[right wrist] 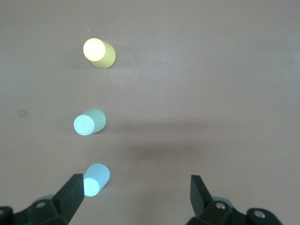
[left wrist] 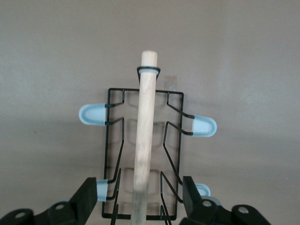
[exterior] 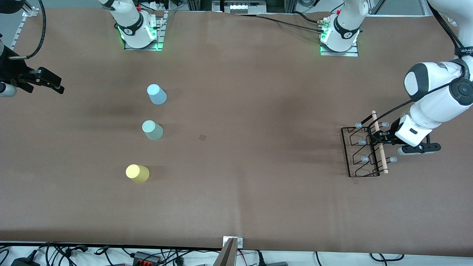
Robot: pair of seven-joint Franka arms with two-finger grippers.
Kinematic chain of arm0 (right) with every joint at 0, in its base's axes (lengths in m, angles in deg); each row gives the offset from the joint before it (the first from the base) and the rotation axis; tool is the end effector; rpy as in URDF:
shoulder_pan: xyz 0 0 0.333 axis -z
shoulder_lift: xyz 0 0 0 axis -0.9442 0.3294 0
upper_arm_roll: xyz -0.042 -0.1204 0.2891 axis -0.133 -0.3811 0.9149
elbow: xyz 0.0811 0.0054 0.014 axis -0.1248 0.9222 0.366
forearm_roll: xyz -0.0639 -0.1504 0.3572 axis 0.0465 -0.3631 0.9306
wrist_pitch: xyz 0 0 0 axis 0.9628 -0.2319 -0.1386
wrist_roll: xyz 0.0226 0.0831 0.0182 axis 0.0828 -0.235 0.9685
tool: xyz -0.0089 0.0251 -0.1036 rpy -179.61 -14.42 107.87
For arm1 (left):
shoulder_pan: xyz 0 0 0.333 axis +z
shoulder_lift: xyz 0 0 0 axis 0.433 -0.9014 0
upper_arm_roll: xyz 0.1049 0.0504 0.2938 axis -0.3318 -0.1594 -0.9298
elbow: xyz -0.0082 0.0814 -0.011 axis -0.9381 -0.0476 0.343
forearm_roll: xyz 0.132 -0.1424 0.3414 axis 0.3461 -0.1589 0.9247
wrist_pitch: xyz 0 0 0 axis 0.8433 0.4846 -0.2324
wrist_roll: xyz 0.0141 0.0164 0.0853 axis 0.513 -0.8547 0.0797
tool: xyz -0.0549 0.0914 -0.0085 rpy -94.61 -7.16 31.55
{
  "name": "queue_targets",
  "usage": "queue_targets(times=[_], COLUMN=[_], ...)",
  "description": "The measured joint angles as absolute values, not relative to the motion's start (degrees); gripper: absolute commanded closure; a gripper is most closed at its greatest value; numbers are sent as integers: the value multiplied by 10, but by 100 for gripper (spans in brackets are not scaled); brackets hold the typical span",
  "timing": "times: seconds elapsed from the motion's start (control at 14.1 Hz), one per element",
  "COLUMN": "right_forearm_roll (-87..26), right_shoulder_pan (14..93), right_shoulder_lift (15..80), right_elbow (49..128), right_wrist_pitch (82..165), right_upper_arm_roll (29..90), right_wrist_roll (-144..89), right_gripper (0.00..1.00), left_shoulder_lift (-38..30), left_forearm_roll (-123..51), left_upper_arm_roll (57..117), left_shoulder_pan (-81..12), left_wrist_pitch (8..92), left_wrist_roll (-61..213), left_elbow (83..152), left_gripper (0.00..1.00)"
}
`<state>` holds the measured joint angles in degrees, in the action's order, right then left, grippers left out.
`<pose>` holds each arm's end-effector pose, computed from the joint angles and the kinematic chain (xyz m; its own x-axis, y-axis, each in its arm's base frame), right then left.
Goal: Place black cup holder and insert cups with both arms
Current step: 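Lower the left gripper and grasp the rack's wooden handle, then carry the rack with the left gripper while the right gripper reaches a blue cup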
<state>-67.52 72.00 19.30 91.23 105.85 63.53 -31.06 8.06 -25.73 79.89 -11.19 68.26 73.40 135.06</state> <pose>0.5376 -0.0266 0.5830 0.9996 -0.0262 0.0139 -0.0262 -0.9997 0.0007 0.5968 0.0380 0.3398 0.9877 0.1259 0.0931 0.1226 -0.9916 0.0402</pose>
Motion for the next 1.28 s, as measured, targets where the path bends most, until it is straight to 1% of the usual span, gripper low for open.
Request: queue_targets(times=[0.07,0.21,0.28,0.35,0.5,0.64,0.92,1.13,1.28], right_forearm_roll=[-675,-675,-675,-675,-675,-675,-675,-675,-675], right_shoulder_pan=[720,720,720,720,720,720,720,719,713], right_shoulder_lift=[193,193,193,193,193,193,196,217,243], right_elbow=[912,912,912,912,912,912,913,916,917], right_wrist_pitch=[1058,1058,1058,1058,1058,1058,1058,1058,1059], right_upper_arm_roll=[635,636,636,636,636,636,636,636,637], right_wrist_roll=[-311,-311,-311,-311,-311,-311,-311,-311,-311], right_gripper=[0,0,0,0,0,0,0,0,0], left_shoulder_lift=[83,86,86,86,86,86,86,87,90], left_forearm_roll=[-257,-257,-257,-257,-257,-257,-257,-257,-257], left_upper_arm_roll=[799,799,799,800,800,800,800,802,817], left_shoulder_pan=[-112,-112,-112,-112,-112,-112,-112,-113,-114], left_wrist_pitch=[683,683,684,684,685,686,690,694,694], left_wrist_roll=[736,738,742,748,754,755,756,755,755], left_elbow=[1355,1360,1361,1362,1363,1363,1364,1365,1365], left_gripper=[33,54,66,75,80,82,99,100,100])
